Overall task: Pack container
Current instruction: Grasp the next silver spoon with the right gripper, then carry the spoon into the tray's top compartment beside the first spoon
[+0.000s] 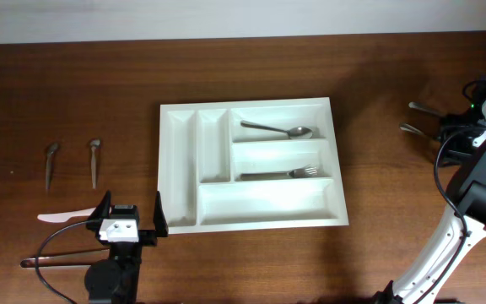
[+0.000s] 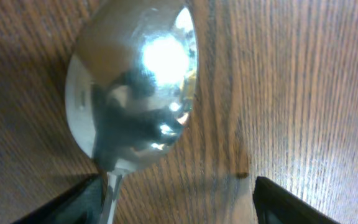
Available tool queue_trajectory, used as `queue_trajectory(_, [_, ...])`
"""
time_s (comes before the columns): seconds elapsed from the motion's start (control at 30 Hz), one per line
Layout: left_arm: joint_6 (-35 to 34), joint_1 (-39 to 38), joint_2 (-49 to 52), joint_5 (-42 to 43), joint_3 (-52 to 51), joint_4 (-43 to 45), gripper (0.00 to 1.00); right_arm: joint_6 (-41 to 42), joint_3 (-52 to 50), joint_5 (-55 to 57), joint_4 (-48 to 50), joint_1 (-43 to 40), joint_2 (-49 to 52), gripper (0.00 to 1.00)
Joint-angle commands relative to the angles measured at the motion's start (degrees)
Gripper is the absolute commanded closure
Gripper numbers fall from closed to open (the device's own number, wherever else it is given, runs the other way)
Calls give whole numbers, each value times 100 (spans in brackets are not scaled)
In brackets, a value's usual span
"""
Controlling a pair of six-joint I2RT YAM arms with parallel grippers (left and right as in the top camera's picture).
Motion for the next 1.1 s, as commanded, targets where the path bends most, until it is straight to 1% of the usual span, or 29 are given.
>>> queue_trajectory(0.0, [90,-17,-37,-15,-15,-28,1,52,-37,138,20,-44,212,35])
queue_trajectory(0.13, [90,-17,-37,-15,-15,-28,1,52,-37,138,83,-44,212,50])
queue_trajectory(0.27, [90,-17,-37,-15,-15,-28,1,50,-37,129,81,-42,212,68])
queue_trajectory(0.33, [90,-17,-37,-15,-15,-28,1,48,-37,96,70,-44,212,75])
queue_trajectory(0.4, [90,-17,-37,-15,-15,-28,1,48,-35,90,57,-44,212,85])
queue_trajectory(0.5, [90,-17,-37,-15,-15,-28,1,48,-31,33,57,-44,210,95])
queue_trajectory(0.67, [90,-17,-37,-15,-15,-28,1,39,35,-92,39,-44,210,96])
queue_trajectory(0.77, [90,-17,-37,-15,-15,-28,1,26,291,-146,-164,-37,208,96])
queue_trajectory(0.93, [90,-17,-37,-15,-15,-28,1,-144,1167,-151,-610,122,146,96])
queue_trajectory(1.07, [90,-17,-37,-15,-15,-28,1,-188,2063,-175,-1069,459,144,96])
